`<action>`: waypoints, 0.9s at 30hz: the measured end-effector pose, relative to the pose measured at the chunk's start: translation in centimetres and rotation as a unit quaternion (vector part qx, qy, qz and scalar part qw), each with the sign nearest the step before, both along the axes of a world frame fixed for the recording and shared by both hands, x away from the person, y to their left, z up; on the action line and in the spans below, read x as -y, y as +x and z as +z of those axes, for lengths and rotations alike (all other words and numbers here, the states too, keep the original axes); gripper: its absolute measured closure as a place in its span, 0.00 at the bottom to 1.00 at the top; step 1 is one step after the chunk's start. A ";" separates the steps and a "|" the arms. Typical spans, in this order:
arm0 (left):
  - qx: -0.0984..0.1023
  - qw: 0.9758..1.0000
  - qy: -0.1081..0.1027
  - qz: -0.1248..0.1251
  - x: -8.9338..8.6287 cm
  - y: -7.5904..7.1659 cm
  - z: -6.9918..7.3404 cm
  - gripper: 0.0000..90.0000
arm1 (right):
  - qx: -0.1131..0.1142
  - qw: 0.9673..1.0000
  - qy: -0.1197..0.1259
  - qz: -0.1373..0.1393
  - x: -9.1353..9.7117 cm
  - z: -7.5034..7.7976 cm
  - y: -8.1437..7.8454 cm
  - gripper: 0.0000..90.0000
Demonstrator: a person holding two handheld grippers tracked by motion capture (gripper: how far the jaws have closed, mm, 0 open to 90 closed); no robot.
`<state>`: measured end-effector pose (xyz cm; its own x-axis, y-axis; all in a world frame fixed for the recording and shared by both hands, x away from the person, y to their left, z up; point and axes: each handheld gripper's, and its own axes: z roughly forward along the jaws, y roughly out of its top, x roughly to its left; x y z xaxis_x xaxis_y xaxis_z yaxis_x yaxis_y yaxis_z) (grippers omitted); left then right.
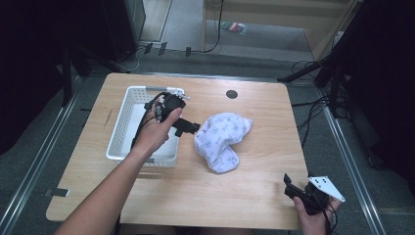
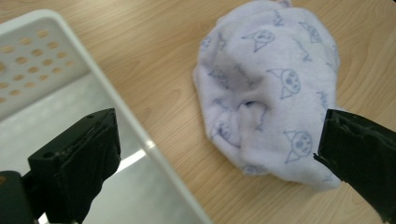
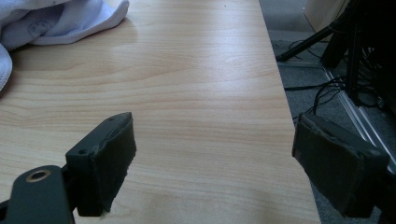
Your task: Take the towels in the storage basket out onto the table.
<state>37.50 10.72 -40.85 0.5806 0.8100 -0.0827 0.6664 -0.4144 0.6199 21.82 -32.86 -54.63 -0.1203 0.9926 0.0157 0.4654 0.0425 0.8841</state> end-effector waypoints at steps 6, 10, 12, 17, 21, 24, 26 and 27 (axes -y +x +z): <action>0.007 1.000 0.002 0.022 -2.9 -0.8 0.5 0.00 | -0.003 1.000 0.002 -0.002 0.0 0.0 0.0 0.15; 0.013 0.999 -0.002 0.034 -4.9 -1.4 1.1 0.00 | -0.005 1.000 0.001 -0.005 0.0 0.0 0.1 0.15; 0.018 0.999 0.002 0.041 -5.8 -1.7 1.4 0.00 | -0.006 1.000 -0.001 -0.006 -0.1 0.0 0.1 0.15; 0.029 0.998 -0.007 0.052 -8.0 -2.7 2.0 0.00 | -0.005 1.000 0.000 -0.005 0.0 0.0 0.1 0.15; 0.034 0.997 -0.009 0.063 -9.9 -3.5 2.2 0.00 | -0.005 1.000 -0.002 -0.006 -0.1 0.0 0.1 0.15; 0.035 0.996 -0.017 0.076 -11.4 -4.1 2.2 0.00 | -0.006 1.000 -0.002 -0.007 -0.1 0.0 0.1 0.15; 0.037 0.996 -0.019 0.083 -12.2 -4.5 2.2 0.00 | -0.005 1.000 -0.005 -0.006 -0.1 0.0 0.1 0.15; 0.038 0.996 -0.017 0.084 -12.7 -4.6 2.2 0.00 | -0.005 1.000 -0.005 -0.006 -0.1 0.0 0.1 0.15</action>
<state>32.87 23.43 -38.67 0.4426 0.8937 -0.0731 0.6753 -0.2786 0.6829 21.90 -32.76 -54.63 -0.1084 0.9941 0.0070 0.4741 0.0456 0.8793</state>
